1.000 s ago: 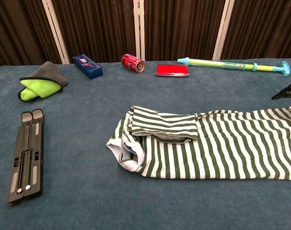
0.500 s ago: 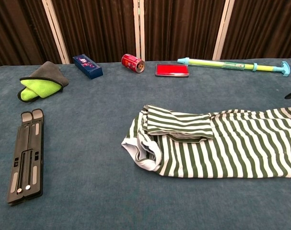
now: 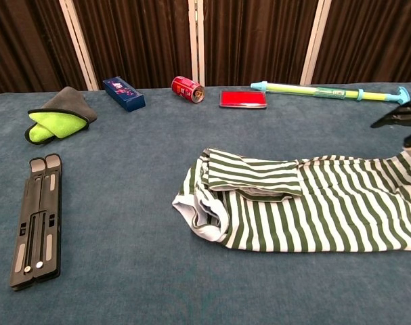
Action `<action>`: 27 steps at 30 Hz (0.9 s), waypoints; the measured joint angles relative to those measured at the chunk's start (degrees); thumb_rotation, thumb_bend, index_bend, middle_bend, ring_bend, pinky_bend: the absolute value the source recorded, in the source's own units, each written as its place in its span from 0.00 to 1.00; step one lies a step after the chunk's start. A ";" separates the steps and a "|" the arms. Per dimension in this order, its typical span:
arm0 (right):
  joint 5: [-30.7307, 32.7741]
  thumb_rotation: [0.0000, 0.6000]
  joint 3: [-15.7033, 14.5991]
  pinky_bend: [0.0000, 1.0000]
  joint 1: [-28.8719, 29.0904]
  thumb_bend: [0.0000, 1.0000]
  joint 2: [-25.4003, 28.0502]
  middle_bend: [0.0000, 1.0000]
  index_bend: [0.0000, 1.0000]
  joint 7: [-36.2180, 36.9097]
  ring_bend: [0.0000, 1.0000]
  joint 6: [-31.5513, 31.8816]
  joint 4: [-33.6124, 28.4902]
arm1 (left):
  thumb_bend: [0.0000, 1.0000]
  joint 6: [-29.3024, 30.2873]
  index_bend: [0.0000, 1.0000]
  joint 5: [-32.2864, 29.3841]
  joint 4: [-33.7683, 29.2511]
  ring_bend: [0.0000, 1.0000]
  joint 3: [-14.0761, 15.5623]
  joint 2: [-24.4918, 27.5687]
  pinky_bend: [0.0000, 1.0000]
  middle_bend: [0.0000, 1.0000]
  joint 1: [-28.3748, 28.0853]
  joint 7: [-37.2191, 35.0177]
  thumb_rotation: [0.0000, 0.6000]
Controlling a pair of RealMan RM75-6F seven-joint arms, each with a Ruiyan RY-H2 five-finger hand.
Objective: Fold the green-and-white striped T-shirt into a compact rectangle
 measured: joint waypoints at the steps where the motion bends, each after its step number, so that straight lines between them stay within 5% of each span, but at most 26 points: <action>1: -0.01 1.00 0.18 0.00 0.58 0.38 0.19 0.04 0.73 -0.06 0.00 0.10 -1.04 | 0.29 -0.10 0.00 -0.02 0.00 0.00 -0.02 0.07 0.00 0.00 -0.03 -0.18 1.00; 14: 1.53 1.00 4.32 0.00 9.84 0.38 4.80 0.03 0.75 -7.98 0.00 -7.18 -23.74 | 0.29 -1.70 0.00 -0.23 0.33 0.00 -0.30 1.22 0.00 0.00 -0.30 -3.46 1.00; 27: 11.71 1.00 13.82 0.00 17.14 0.39 8.69 0.03 0.75 -22.23 0.00 -21.69 -44.99 | 0.29 -2.84 0.00 0.32 0.75 0.00 -0.68 2.90 0.00 0.00 -0.39 -8.20 1.00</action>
